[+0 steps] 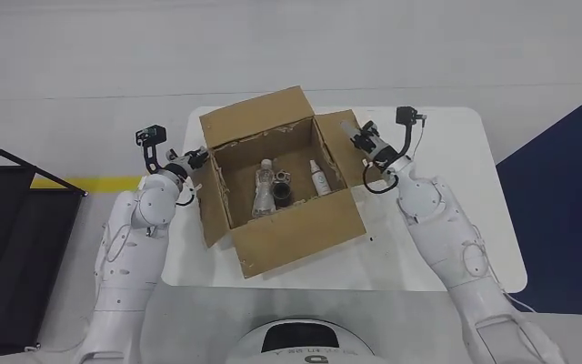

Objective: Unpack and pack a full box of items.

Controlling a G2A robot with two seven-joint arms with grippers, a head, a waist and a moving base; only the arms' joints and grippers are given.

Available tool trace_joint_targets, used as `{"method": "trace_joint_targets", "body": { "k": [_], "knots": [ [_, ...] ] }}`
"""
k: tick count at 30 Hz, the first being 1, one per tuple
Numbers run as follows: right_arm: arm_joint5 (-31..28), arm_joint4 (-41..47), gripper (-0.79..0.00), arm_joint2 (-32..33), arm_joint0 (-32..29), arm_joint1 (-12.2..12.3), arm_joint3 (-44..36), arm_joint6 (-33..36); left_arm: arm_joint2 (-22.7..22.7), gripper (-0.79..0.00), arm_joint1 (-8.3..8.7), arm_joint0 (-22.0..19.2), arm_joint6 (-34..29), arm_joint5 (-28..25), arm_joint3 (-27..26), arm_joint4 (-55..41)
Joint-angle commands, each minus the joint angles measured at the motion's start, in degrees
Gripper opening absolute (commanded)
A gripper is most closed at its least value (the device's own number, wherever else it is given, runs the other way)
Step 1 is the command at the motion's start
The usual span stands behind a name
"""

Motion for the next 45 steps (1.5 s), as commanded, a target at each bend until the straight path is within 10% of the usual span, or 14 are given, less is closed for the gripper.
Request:
{"method": "trace_joint_targets", "body": {
  "k": [1, 33, 45],
  "knots": [
    [0.24, -0.40, 0.000, 0.13, -0.28, 0.04, -0.06, 0.66, 0.41, 0.000, 0.00, -0.96, 0.18, -0.22, 1.04, 0.08],
    [-10.59, 9.90, 0.000, 17.02, -18.30, 2.73, -8.29, -0.39, 16.17, 0.000, -2.53, -20.56, 2.38, -6.40, 21.12, 3.29],
    [-8.94, 3.18, 0.000, 11.45, -16.83, 2.21, -19.76, 3.72, 0.63, 0.000, 0.62, -6.48, 7.08, -9.34, 8.01, -3.57]
  ]
}}
